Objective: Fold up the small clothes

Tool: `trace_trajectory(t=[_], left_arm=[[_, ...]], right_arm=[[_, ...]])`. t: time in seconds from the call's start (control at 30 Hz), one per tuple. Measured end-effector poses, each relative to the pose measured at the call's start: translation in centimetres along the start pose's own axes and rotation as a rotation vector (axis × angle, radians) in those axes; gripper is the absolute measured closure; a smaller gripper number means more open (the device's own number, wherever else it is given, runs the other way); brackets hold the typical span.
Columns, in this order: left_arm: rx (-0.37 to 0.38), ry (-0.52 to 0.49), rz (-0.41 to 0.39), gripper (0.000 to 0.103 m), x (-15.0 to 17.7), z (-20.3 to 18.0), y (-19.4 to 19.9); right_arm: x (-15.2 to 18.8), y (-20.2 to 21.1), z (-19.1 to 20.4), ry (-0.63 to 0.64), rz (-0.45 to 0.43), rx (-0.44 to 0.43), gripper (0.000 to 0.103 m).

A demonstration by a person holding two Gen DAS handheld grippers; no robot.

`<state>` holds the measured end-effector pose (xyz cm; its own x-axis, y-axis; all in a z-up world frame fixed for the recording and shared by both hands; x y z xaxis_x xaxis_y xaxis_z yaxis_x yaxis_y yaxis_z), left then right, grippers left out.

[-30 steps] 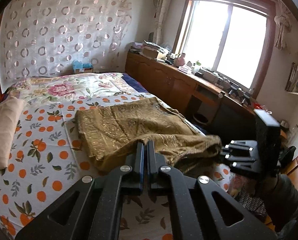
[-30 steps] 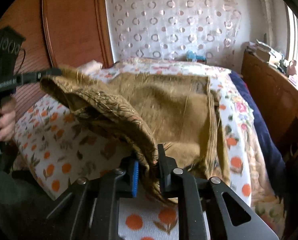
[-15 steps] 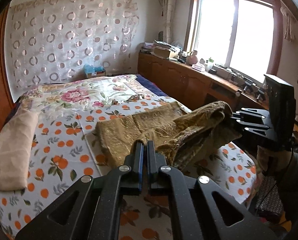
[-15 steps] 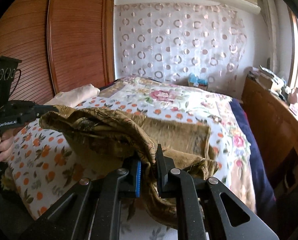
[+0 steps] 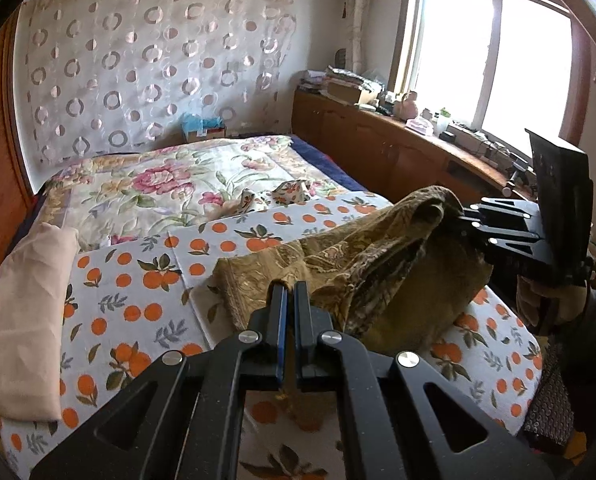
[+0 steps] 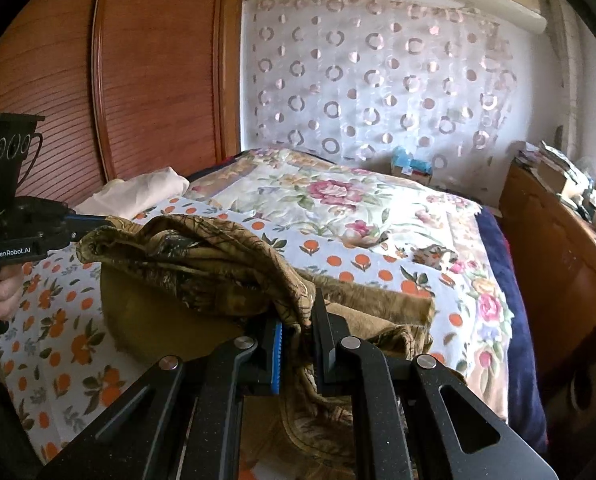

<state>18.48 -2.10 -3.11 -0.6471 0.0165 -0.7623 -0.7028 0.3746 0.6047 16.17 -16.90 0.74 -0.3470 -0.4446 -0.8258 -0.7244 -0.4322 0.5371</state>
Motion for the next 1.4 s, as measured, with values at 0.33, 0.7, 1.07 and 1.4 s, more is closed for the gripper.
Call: trace_trajectory(t=[0.33, 0.7, 1.07, 1.4], left_arm=[[0.008, 0.014, 0.084, 0.068, -0.7, 2.4, -3.3], [-0.023, 0.026, 0.100, 0.040, -0.3, 4.8, -4.5], [-0.039, -0.024, 0.140, 0.040, -0.6, 4.4, -6.5], [-0.055, -0.026, 0.191, 0.040, -1.2, 5.1, -9.3]], right_arm=[[-1.3, -6.2, -2.6, 0.021, 0.125, -0.066, 0.091], [-3.1, -7.7, -3.9, -0.007, 0.185, -0.017, 0.061], [-4.4, -0.3, -6.3, -0.100, 0.095, 0.154, 0.045], [1.0, 2.9, -5.5, -0.181, 0.209, 0.148, 0.045]])
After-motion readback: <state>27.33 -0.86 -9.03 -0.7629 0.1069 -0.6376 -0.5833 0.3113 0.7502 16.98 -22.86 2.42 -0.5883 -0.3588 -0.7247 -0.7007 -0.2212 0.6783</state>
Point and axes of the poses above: each gripper's, at about its wrist camera, not at the fingertips, and y roughly against the way its jaws point, z to its left, x to its underside, the point moved 2 cm from there along -y, roughly the way its jaws point, and after that the axes turned 7 degrees about y, right-handed, at the moved point
